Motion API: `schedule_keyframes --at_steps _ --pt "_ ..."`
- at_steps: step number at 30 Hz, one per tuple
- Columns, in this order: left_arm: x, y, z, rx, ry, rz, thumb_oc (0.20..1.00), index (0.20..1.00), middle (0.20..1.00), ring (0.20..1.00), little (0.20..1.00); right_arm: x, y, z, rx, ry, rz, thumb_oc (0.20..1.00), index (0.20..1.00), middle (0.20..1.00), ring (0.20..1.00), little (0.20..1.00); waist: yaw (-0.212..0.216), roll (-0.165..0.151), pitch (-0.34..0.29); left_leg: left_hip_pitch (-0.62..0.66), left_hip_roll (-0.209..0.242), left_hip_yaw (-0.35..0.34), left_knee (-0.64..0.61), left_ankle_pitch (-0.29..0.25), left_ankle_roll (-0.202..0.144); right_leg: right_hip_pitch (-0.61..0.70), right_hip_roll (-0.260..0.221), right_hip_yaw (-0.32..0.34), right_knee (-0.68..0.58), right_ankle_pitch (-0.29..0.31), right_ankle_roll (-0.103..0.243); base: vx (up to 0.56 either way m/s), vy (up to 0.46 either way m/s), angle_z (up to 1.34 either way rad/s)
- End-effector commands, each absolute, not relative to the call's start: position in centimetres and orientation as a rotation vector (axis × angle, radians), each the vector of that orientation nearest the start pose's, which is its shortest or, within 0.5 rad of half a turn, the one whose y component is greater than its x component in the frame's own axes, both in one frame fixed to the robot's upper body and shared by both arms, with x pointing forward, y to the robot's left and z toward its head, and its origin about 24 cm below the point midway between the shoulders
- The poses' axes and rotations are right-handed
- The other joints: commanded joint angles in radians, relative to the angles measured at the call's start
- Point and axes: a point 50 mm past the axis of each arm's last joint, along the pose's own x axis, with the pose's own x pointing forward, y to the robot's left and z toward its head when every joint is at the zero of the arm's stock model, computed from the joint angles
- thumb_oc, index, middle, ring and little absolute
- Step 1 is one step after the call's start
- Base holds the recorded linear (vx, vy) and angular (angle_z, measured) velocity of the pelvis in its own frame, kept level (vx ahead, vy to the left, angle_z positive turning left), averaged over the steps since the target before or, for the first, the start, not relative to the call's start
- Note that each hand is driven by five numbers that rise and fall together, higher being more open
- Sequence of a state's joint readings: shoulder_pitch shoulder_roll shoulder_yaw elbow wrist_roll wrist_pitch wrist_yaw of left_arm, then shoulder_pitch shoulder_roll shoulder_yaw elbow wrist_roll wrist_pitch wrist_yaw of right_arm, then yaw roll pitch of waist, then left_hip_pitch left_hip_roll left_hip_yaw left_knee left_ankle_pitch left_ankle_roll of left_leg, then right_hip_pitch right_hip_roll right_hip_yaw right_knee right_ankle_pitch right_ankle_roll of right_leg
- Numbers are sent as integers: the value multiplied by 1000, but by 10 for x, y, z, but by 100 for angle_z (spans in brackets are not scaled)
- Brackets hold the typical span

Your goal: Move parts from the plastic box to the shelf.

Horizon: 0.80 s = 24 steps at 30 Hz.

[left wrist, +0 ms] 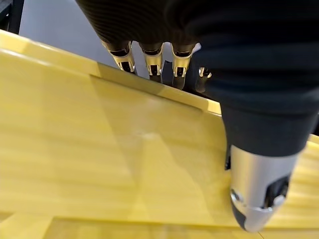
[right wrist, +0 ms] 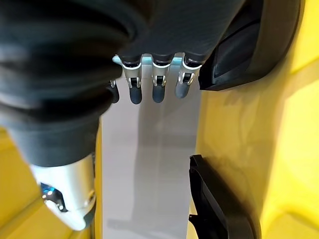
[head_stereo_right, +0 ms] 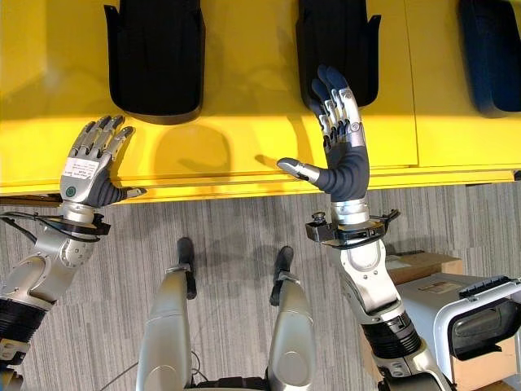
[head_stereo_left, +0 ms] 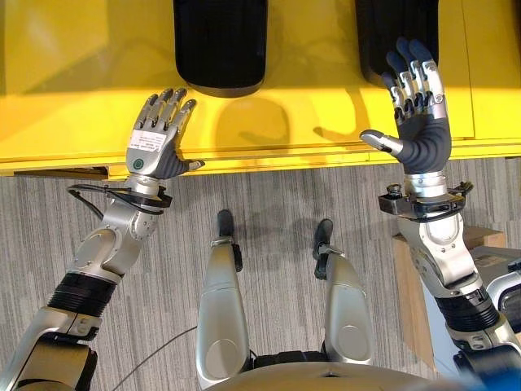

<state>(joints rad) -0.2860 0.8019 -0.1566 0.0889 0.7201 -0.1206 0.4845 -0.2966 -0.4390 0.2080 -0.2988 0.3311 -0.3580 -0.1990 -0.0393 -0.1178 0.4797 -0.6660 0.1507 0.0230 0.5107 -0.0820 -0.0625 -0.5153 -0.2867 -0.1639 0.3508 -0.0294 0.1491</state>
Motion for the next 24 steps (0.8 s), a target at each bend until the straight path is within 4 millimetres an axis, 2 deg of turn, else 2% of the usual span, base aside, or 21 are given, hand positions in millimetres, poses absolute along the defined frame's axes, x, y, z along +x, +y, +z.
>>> schedule_keyframes --at_steps 1,10,24 --pt "294 216 159 1395 -690 156 1000 1000 1000 1000 1000 241 -148 221 88 -935 221 1000 1000 1000 1000 1000 -39 10 -38 8 33 -12 -26 5 -18 58 -5 8 61 -58 6 0 0 0" --pt "296 212 170 1377 -734 180 1000 1000 1000 1000 1000 241 -148 220 85 -930 218 1000 1000 1000 1000 1000 -41 9 -39 11 35 -11 -28 5 -18 58 -4 8 59 -56 7 0 0 0" --pt "300 195 189 1341 -837 180 1000 1000 1000 1000 1000 242 -147 219 90 -918 225 1000 1000 1000 1000 1000 -47 5 -42 4 37 -9 -26 7 -18 51 -4 12 60 -54 6 0 0 1"
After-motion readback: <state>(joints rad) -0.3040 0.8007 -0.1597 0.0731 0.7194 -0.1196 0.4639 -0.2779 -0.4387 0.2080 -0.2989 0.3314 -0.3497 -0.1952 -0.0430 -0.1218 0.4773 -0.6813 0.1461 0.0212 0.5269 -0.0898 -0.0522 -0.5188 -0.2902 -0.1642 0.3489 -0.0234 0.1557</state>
